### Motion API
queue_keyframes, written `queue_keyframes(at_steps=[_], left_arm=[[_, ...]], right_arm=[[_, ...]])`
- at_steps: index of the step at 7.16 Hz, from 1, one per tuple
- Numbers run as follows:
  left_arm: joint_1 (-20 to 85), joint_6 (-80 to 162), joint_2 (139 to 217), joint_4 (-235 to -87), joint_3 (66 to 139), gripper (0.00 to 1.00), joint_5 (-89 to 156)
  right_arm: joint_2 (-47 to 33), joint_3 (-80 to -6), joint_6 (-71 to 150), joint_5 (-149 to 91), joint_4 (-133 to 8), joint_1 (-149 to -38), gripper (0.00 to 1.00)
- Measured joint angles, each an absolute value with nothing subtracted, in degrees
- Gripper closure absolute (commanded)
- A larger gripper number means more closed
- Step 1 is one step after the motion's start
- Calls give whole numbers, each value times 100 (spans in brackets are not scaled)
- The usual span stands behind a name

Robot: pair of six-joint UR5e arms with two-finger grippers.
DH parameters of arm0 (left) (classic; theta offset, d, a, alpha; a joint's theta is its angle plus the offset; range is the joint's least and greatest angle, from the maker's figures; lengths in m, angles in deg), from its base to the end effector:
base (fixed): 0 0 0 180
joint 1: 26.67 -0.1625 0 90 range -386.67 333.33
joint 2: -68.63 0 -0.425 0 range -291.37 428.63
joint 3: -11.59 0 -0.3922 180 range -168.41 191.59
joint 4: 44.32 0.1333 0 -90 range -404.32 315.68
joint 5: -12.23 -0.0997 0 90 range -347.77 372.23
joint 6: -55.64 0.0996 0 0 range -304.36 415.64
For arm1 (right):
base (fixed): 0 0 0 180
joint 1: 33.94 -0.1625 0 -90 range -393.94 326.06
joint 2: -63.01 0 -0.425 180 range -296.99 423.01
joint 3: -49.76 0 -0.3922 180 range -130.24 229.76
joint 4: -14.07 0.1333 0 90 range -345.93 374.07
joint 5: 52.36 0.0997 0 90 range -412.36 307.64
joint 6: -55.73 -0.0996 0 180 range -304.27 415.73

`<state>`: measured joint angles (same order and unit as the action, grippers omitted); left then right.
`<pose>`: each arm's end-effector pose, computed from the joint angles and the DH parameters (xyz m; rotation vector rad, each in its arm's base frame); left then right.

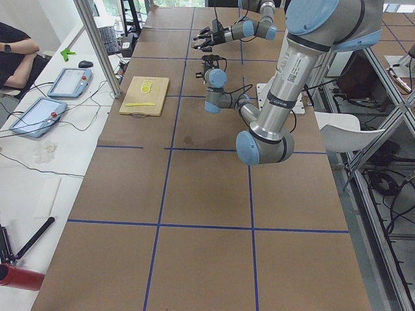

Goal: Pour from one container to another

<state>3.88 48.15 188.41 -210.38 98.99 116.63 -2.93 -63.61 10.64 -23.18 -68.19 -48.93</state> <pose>0.4883 -0.4142 0.2331 1.4584 1.1887 0.8621 -0.4602 -0.3512 0.2076 1.2620 -0.2619 0.0625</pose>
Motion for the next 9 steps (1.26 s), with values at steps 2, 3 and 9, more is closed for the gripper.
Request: queue_keyframes(at_steps=[2,3,9], left_arm=[[526,4784,18321,-21426,10096,100,11687],[583,4667,17997,-21685,10175,100,11695],[730,3399,15369,-23948,10549,100,11290]], right_arm=[[-295,-6301,1055,-2318,-6812,-4903,100],[-297,-6296,1038,-2318,-6811,-4904,100],[-309,-6308,997,-2329,-6803,-4889,100]])
